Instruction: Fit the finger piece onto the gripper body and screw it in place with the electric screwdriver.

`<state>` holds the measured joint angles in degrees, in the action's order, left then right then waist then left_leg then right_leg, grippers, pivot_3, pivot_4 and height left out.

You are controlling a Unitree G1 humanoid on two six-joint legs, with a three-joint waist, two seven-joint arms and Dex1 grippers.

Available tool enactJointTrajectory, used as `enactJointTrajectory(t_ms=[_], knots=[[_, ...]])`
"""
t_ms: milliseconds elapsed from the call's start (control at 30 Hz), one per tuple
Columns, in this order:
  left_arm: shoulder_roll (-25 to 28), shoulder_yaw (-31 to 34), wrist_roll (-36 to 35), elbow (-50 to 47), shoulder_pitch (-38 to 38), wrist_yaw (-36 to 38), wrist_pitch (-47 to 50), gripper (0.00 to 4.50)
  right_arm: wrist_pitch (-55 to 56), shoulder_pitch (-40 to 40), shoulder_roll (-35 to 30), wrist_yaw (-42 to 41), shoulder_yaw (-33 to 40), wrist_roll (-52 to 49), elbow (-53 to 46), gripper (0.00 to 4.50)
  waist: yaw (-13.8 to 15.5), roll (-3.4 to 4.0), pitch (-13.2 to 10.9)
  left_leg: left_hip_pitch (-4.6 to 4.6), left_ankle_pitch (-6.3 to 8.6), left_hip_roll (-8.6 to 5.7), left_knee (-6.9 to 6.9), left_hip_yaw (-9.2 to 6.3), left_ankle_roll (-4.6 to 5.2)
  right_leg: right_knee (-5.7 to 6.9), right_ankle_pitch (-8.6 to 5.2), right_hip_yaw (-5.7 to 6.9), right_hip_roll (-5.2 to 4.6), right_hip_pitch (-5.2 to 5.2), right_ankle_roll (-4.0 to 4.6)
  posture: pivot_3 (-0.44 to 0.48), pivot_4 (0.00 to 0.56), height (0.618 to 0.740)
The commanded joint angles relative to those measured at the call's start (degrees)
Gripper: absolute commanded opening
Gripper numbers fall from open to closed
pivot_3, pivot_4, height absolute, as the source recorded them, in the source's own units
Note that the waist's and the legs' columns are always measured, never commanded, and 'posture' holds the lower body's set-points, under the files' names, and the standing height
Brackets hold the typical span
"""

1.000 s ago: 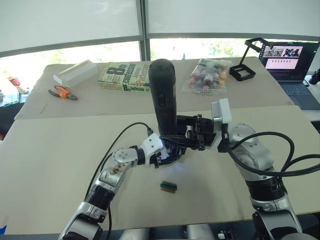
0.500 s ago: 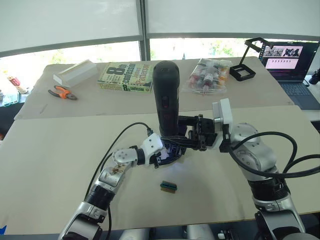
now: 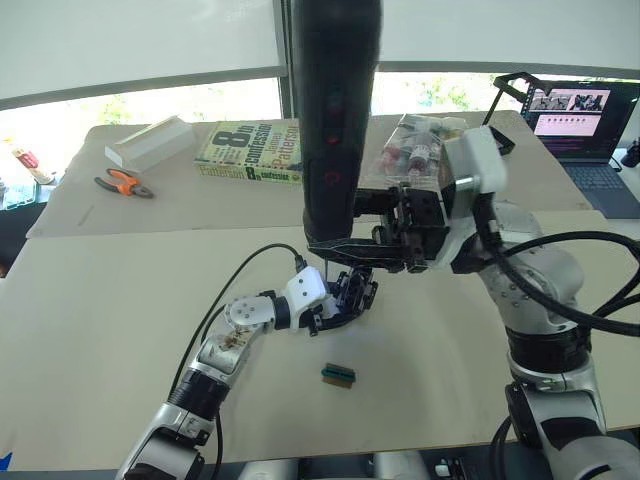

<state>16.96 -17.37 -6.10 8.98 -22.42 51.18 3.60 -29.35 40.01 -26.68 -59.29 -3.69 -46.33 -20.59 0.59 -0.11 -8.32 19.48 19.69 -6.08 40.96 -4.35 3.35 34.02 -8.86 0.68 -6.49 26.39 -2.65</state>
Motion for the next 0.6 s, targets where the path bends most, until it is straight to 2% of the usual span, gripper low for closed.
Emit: enactJointTrajectory(t_ms=[33,67,133,200,233,300,367,467,600], knots=[[0.11,0.12,0.4,-0.33,-0.89,-0.12,-0.06,2.29,-1.61,0.62,-0.92,1.11,2.97,-3.2,-2.9,1.89,0.06,0.0,0.0,0.0,0.0,0.01,0.0,0.0,0.0,0.0,0.0,0.01,0.0,0.0,0.0,0.0,0.15,0.74],[0.3,0.44,0.19,-0.51,-1.04,-0.18,0.91,2.29,-2.55,0.74,-1.37,1.37,3.57,-4.17,-3.35,1.89,0.08,0.0,0.0,0.0,0.0,0.01,0.0,0.0,0.0,0.01,0.0,0.0,0.0,0.01,0.0,0.0,0.15,0.74],[1.07,1.32,-1.18,-1.6,-0.8,0.76,2.66,3.35,-5.12,1.55,-2.5,2.71,5.22,-7.12,-4.01,1.89,0.04,-0.01,0.0,0.0,0.0,0.01,-0.01,0.0,0.0,0.01,0.0,0.0,0.0,0.01,0.0,0.0,0.15,0.74],[3.36,2.05,-2.07,-4.06,0.5,2.17,3.9,4.19,-9.06,2.9,-4.19,5.21,7.86,-11.83,-3.93,1.89,0.0,-0.01,-0.02,0.02,0.0,0.01,-0.02,-0.01,0.0,0.02,0.0,0.0,0.01,0.03,0.0,0.0,0.15,0.74],[4.91,2.6,-2.56,-5.78,1.52,2.9,4.47,4.43,-11.6,3.65,-5.46,6.99,9.63,-14.99,-3.54,1.89,-0.14,-0.01,-0.02,0.04,0.0,0.01,-0.02,-0.01,0.0,0.02,0.0,0.0,0.01,0.06,0.0,0.0,0.15,0.74],[8.62,4.5,-4.53,-10.44,4.24,4.56,6.39,4.5,-17.24,4.96,-9.04,11.43,13.57,-22.61,-1.49,1.89,-0.27,0.0,-0.03,0.17,0.0,0.02,-0.04,0.0,0.0,0.04,0.0,-0.04,0.0,0.22,0.01,0.0,0.15,0.74],[13.74,8.02,-8.34,-17.32,8.52,7.22,9.42,4.5,-25.81,5.12,-15.88,16.6,18.23,-33.06,3.77,1.89,-0.33,0.0,-0.06,0.3,0.0,0.05,-0.05,0.0,0.0,0.04,0.0,-0.03,0.0,0.35,0.01,0.0,0.15,0.74],[20.68,13.47,-15.29,-25.81,13.62,10.89,15.01,4.5,-37.0,1.58,-26.3,21.55,21.41,-41.94,13.04,1.89,0.2,-0.01,-0.1,0.44,0.0,0.05,-0.11,-0.01,0.01,0.01,0.0,-0.01,-0.04,0.44,0.03,0.0,0.15,0.74],[29.15,18.91,-20.83,-31.37,18.25,15.53,18.95,4.5,-48.76,-6.58,-35.64,23.78,20.15,-39.64,24.56,1.89,0.7,0.03,-0.17,0.46,0.04,0.05,-0.09,0.0,0.07,-0.05,-0.01,-0.02,-0.08,0.32,0.06,0.0,0.15,0.74]])
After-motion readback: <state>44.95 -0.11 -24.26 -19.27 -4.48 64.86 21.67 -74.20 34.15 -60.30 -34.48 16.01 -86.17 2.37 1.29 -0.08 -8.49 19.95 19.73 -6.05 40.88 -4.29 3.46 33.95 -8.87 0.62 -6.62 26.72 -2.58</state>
